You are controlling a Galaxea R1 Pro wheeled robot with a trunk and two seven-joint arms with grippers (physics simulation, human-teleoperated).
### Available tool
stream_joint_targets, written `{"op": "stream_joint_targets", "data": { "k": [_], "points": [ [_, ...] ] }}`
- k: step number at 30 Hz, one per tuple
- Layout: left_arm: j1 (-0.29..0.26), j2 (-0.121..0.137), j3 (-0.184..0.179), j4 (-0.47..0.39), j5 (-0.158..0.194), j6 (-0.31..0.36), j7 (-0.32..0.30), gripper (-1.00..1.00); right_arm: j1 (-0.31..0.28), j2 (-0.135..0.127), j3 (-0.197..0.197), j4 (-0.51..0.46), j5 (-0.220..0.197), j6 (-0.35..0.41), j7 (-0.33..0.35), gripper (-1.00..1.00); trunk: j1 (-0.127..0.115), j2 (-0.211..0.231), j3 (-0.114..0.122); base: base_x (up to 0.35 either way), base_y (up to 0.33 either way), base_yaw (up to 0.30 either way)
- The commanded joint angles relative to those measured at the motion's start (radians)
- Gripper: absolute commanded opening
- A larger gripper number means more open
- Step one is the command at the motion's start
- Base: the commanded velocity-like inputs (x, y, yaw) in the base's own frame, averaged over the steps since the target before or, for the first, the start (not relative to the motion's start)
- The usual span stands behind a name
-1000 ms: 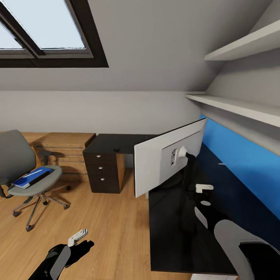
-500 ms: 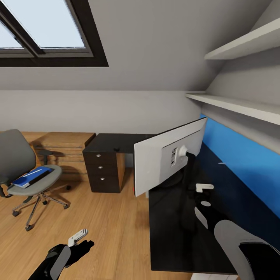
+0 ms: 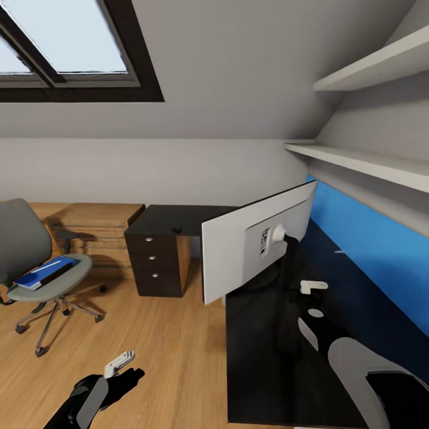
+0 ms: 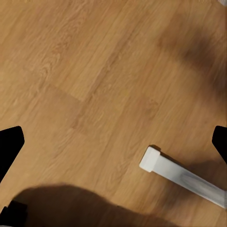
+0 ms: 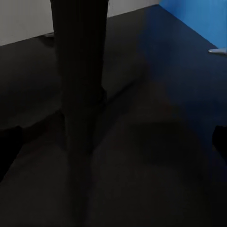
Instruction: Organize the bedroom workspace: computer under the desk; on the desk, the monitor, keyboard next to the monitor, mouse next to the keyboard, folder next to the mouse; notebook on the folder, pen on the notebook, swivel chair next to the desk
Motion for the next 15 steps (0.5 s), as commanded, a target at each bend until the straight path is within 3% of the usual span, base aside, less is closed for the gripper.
{"op": "stream_joint_targets", "data": {
  "k": [1, 6, 15],
  "points": [
    [0.000, 0.000, 0.000, -0.002, 0.011, 0.005, 0.008, 1.00, -0.001, 0.000, 0.007, 0.001, -0.006, -0.005, -0.004, 1.00, 0.000, -0.001, -0.001, 0.204, -0.141, 0.000],
    [0.000, 0.000, 0.000, 0.000, 0.011, 0.005, 0.009, 1.00, 0.000, 0.000, 0.007, 0.002, -0.006, -0.010, -0.004, 1.00, 0.000, -0.001, -0.001, 0.148, -0.103, 0.000],
    [0.000, 0.000, 0.000, 0.000, 0.011, 0.005, 0.009, 1.00, 0.000, 0.000, 0.007, 0.002, -0.006, -0.012, -0.004, 1.00, 0.000, -0.001, -0.001, 0.035, -0.025, 0.000]
  ]
}}
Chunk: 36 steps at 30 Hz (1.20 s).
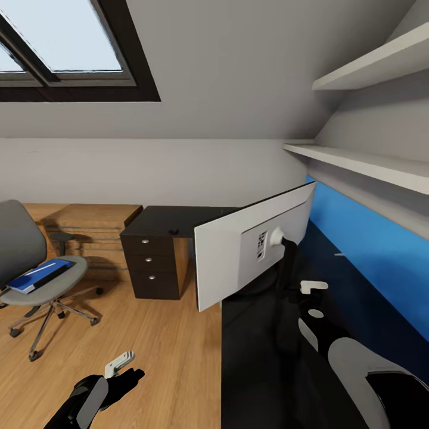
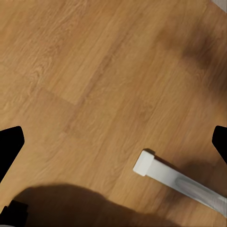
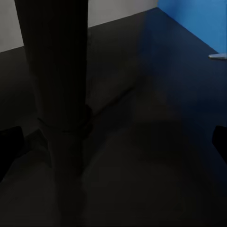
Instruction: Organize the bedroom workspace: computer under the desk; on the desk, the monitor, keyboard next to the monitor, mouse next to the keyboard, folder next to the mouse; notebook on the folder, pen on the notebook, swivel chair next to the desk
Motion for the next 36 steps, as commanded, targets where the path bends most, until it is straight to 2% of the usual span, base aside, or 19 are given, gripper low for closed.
{"op": "stream_joint_targets", "data": {
  "k": [1, 20, 24, 25, 28, 36],
  "points": [
    [0.000, 0.000, 0.001, -0.002, 0.011, 0.005, 0.008, 1.00, -0.001, 0.000, 0.007, 0.001, -0.006, -0.003, -0.004, 1.00, 0.000, -0.001, -0.001, 0.093, -0.074, 0.000],
    [0.000, 0.000, 0.001, 0.000, 0.015, 0.005, 0.008, 1.00, -0.001, 0.000, 0.008, 0.001, -0.008, -0.003, 0.012, 1.00, 0.000, -0.001, -0.001, 0.027, -0.023, 0.000],
    [0.000, 0.000, 0.001, 0.000, 0.015, 0.005, 0.008, 1.00, -0.001, -0.001, 0.008, 0.001, -0.008, -0.003, 0.047, 1.00, 0.000, -0.001, -0.001, 0.000, 0.000, 0.000],
    [0.000, 0.000, 0.001, 0.000, 0.015, 0.005, 0.008, 1.00, -0.001, -0.002, 0.007, 0.001, -0.007, -0.003, 0.121, 1.00, 0.000, -0.001, -0.001, 0.000, 0.000, 0.000],
    [0.000, 0.000, 0.001, 0.000, 0.015, 0.005, 0.008, 1.00, -0.001, -0.002, 0.006, 0.001, -0.006, -0.004, 0.155, 1.00, 0.000, -0.001, -0.001, 0.000, 0.000, 0.000],
    [0.000, 0.000, 0.001, 0.000, 0.015, 0.006, 0.008, 1.00, -0.001, -0.002, 0.007, 0.001, -0.006, -0.005, 0.177, 1.00, 0.000, -0.001, -0.001, 0.000, 0.000, 0.000]
  ]
}}
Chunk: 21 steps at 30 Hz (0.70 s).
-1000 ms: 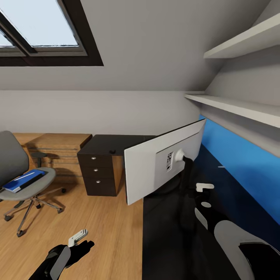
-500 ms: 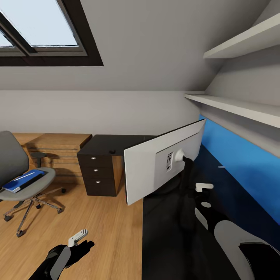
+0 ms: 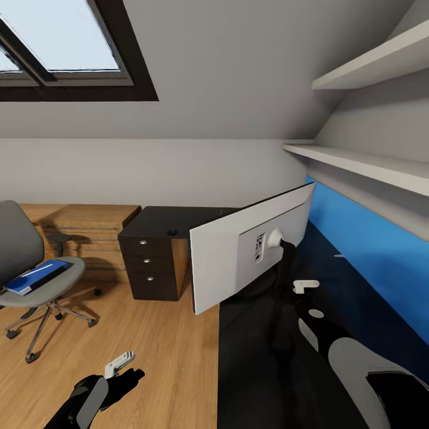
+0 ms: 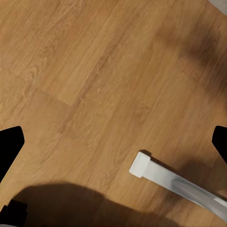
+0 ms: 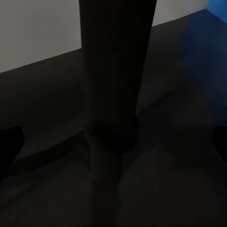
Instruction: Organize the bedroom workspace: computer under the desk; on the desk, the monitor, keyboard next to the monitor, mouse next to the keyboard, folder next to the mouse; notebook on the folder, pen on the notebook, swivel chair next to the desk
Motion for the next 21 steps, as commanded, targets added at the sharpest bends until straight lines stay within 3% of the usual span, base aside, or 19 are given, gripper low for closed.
{"op": "stream_joint_targets", "data": {
  "k": [1, 21],
  "points": [
    [0.000, 0.000, 0.001, -0.002, 0.011, 0.005, 0.008, 1.00, -0.001, -0.001, 0.007, 0.001, -0.006, -0.003, -0.001, 1.00, 0.000, -0.001, -0.001, 0.000, 0.000, 0.000],
    [-0.001, 0.000, 0.001, -0.002, 0.011, 0.005, 0.008, 1.00, -0.001, -0.001, 0.006, 0.000, -0.006, -0.005, -0.002, 1.00, 0.000, -0.001, -0.001, 0.000, 0.000, 0.001]
  ]
}}
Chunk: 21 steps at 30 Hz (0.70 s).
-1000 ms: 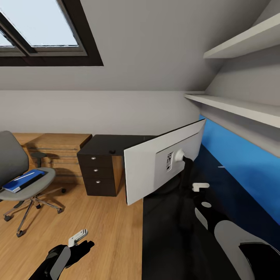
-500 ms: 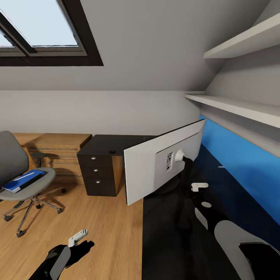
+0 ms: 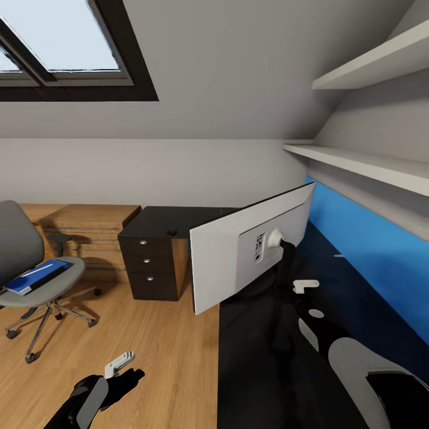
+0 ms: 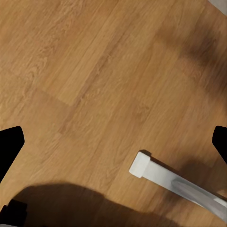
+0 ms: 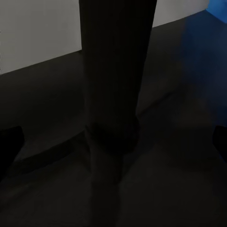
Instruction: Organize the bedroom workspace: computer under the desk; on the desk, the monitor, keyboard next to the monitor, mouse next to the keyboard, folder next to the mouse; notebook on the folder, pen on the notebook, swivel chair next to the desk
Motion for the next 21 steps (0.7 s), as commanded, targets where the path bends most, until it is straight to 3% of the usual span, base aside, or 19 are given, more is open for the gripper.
{"op": "stream_joint_targets", "data": {
  "k": [1, 9, 21],
  "points": [
    [0.000, 0.000, 0.001, -0.002, 0.011, 0.005, 0.008, 1.00, -0.001, -0.001, 0.006, 0.001, -0.006, -0.003, -0.002, 1.00, 0.000, -0.001, -0.001, 0.000, 0.000, 0.031],
    [0.000, 0.000, 0.001, -0.002, 0.011, 0.005, 0.008, 1.00, -0.001, 0.000, 0.007, 0.001, -0.005, -0.003, -0.005, 1.00, 0.000, -0.001, -0.001, 0.000, 0.000, 0.093],
    [0.000, 0.000, 0.000, -0.002, 0.011, 0.005, 0.008, 1.00, -0.001, -0.001, 0.006, 0.001, -0.005, -0.010, -0.005, 1.00, 0.000, -0.001, -0.001, 0.000, 0.000, 0.010]
  ]
}}
